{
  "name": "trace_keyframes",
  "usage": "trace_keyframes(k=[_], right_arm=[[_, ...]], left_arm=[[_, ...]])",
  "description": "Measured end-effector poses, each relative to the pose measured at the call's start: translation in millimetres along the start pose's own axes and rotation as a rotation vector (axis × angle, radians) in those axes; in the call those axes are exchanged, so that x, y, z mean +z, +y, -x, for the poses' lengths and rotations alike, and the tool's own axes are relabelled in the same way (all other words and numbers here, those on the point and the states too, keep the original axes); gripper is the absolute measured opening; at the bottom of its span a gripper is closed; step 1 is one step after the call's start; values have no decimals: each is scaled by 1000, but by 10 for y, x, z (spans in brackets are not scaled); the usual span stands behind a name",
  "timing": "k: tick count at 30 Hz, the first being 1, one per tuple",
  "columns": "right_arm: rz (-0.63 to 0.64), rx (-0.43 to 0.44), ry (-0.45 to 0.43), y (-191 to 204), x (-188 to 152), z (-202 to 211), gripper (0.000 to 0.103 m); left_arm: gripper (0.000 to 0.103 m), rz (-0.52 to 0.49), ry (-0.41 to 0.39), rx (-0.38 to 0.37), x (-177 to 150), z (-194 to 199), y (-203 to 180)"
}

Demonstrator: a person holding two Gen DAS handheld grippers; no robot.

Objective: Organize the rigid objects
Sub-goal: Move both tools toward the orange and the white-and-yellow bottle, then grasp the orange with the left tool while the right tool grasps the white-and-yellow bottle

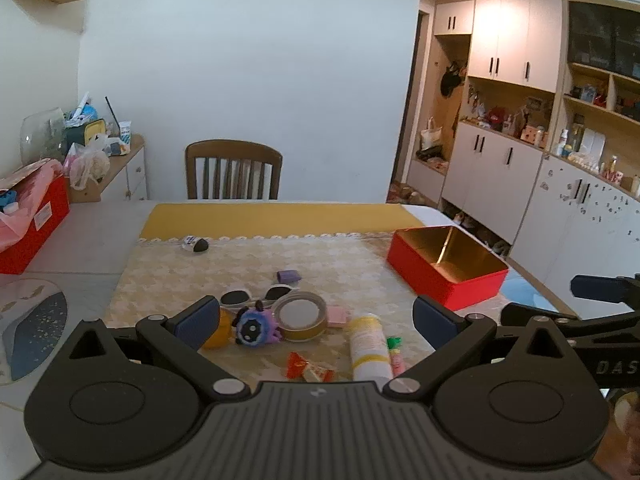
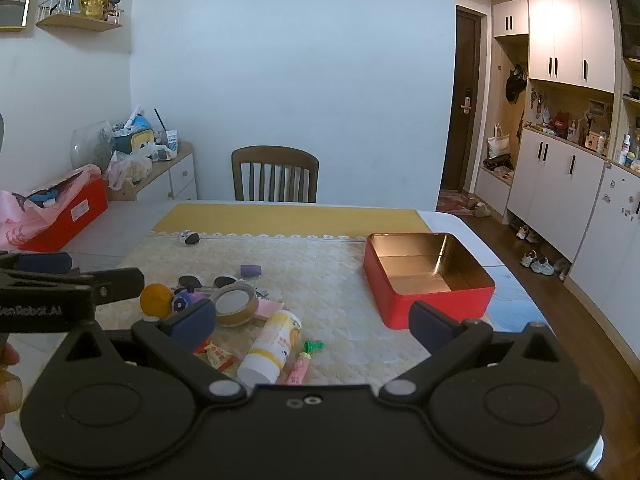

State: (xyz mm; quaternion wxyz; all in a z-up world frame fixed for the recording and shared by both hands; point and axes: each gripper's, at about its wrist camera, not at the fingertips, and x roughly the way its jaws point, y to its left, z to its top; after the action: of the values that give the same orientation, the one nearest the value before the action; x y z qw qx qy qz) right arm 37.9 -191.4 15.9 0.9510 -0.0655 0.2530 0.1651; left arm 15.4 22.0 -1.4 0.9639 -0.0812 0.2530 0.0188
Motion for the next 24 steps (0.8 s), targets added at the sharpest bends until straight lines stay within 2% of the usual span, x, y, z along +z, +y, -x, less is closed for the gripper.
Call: trace_keyframes(k=[7,11,18,24], right_arm=[[-18,6,28,-12,53,-295,102],[-31,19,57,-39,37,-477,101],[9,95,118,35,-55,-826,97],[78,133,190,164,-188,-1112,96]], left_arm=[[103,41,8,13,4,-272,234],[103,27,27,50,-13,-450,347],[103,28,61,118,-49,-820,612],[103,31,145,167,-125,-1163,817]])
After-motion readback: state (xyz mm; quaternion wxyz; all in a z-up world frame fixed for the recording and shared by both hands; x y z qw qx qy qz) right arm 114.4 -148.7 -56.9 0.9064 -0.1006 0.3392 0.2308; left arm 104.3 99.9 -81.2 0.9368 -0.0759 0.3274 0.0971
